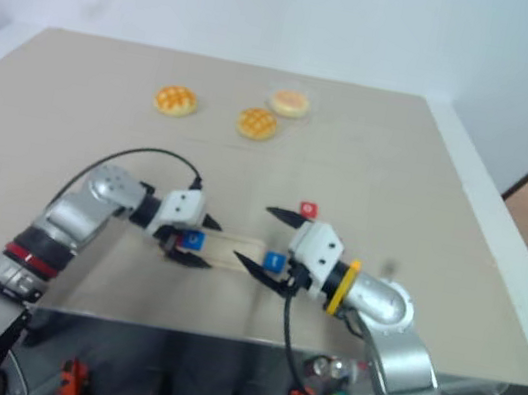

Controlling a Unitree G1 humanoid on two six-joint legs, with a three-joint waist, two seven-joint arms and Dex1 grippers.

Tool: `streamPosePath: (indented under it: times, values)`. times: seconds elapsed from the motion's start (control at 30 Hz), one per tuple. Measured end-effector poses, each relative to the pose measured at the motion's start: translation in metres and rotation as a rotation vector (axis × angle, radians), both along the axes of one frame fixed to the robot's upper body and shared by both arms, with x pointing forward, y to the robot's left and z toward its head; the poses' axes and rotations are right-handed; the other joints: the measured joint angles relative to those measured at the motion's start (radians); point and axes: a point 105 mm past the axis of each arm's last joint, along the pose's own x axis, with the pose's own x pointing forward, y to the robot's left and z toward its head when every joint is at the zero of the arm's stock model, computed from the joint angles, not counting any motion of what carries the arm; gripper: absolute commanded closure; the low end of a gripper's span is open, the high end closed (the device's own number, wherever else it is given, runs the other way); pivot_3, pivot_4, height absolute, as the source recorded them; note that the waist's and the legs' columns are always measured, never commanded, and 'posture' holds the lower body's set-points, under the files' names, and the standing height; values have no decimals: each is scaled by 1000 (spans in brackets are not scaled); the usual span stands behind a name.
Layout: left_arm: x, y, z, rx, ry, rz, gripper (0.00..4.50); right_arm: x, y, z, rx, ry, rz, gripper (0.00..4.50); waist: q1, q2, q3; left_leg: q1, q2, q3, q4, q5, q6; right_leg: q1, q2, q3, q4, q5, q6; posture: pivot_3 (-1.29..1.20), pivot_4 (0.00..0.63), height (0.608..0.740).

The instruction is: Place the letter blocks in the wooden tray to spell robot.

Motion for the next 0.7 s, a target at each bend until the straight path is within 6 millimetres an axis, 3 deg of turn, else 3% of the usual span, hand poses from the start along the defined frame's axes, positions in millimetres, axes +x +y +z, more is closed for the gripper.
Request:
streamPosePath:
  times: [0.2, 0.27, 0.33, 0.57, 0.63, 0.67, 0.7]
  values:
    - [0, -2, 1, 6, -2, 5, 1274, 1, 0, -1, 8, 4, -8, 0, 0, 0, 0, 0, 0, 0, 0, 0, 0, 0, 0, 0, 0, 0, 0, 0, 150, 740]
    - [0, -2, 0, 7, 3, 8, 452, 2, 0, -1, 18, 6, -17, 0, 0, 0, 0, 0, 0, 0, 0, 0, 0, 0, 0, 0, 0, 0, 0, 0, 150, 740]
    - [0, -2, 1, 9, 1, 16, 79, 6, -3, -1, 38, 18, -46, 0, 0, 0, 0, 0, 0, 0, 0, 0, 0, 0, 0, 0, 0, 0, 0, 0, 150, 740]
    - [-5, -1, 6, -12, 28, 20, 79, 21, -17, 6, 143, 64, -188, 0, -1, 0, 0, -2, 0, -1, -2, 0, 0, -2, 0, 0, 0, -1, -1, 0, 150, 740]
    - [-11, 5, 20, -71, 49, 8, 79, 29, -30, 10, 196, 82, -283, 0, -2, 0, 0, -3, 1, -1, -3, 0, 0, -4, 0, -1, 0, -1, -1, 0, 150, 740]
    - [-20, 7, 36, -175, 85, -17, 79, 35, -41, 12, 232, 94, -363, 0, -4, 0, 0, -3, 1, -1, -4, 0, 0, -4, 0, -1, 0, -1, -2, 0, 150, 740]
    - [-35, 8, 65, -355, 107, -66, 79, 43, -60, 10, 273, 121, -510, 0, -5, 0, 0, -3, 1, -2, -4, 0, 0, -4, 0, -2, 0, -3, -2, 0, 150, 740]
